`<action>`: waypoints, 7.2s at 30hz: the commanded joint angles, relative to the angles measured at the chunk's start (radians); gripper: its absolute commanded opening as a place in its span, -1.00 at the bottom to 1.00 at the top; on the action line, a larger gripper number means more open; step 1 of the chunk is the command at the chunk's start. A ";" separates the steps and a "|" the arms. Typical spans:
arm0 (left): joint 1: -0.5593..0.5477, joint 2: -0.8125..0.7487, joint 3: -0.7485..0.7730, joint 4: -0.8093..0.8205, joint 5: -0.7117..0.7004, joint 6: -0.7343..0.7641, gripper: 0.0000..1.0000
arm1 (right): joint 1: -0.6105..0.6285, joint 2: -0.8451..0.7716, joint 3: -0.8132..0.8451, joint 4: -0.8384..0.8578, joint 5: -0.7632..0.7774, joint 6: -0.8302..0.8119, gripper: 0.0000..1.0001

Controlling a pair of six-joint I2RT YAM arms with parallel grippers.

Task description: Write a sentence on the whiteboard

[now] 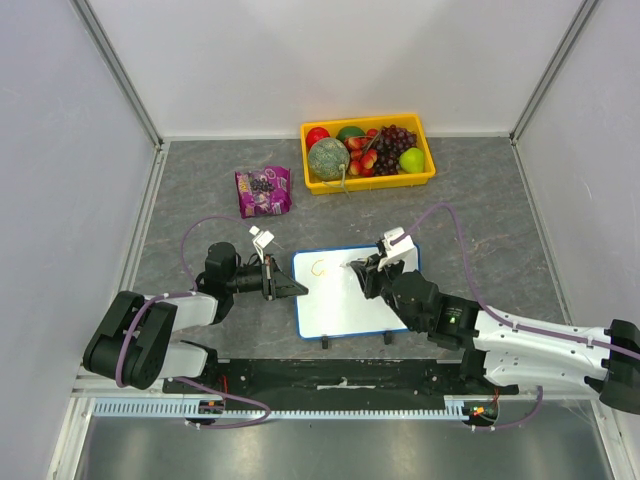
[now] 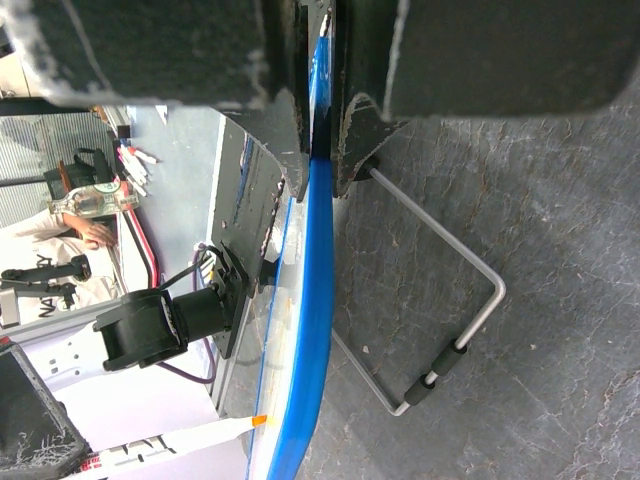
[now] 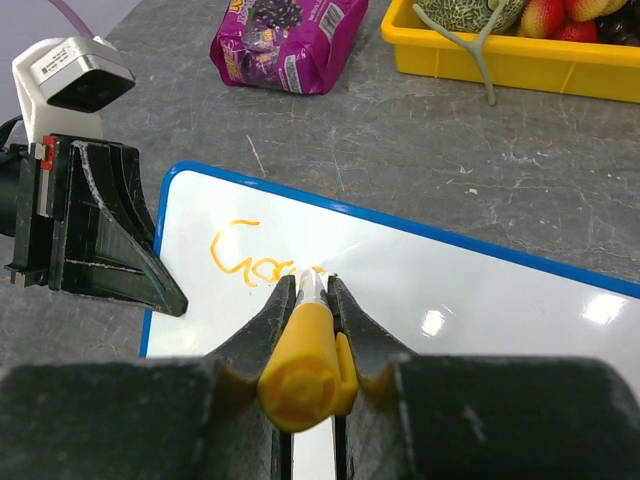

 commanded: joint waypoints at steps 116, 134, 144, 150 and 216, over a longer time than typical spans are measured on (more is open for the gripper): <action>-0.001 -0.067 0.006 -0.088 -0.103 0.064 -0.96 | -0.080 -0.132 -0.017 -0.064 -0.111 -0.017 -1.00; 0.062 -0.176 -0.008 -0.252 -0.352 0.061 -0.96 | -0.458 -0.111 -0.001 0.171 -0.892 -0.007 -1.00; 0.091 -0.219 -0.031 -0.281 -0.381 0.038 -0.96 | -0.701 -0.114 -0.012 0.118 -1.049 0.000 -1.00; 0.091 -0.123 -0.013 -0.238 -0.343 0.035 -0.96 | -0.695 -0.166 -0.018 0.043 -0.868 -0.068 -1.00; 0.090 -0.061 0.001 -0.218 -0.313 0.032 -0.96 | -0.417 -0.012 -0.003 0.102 -0.398 -0.114 -1.00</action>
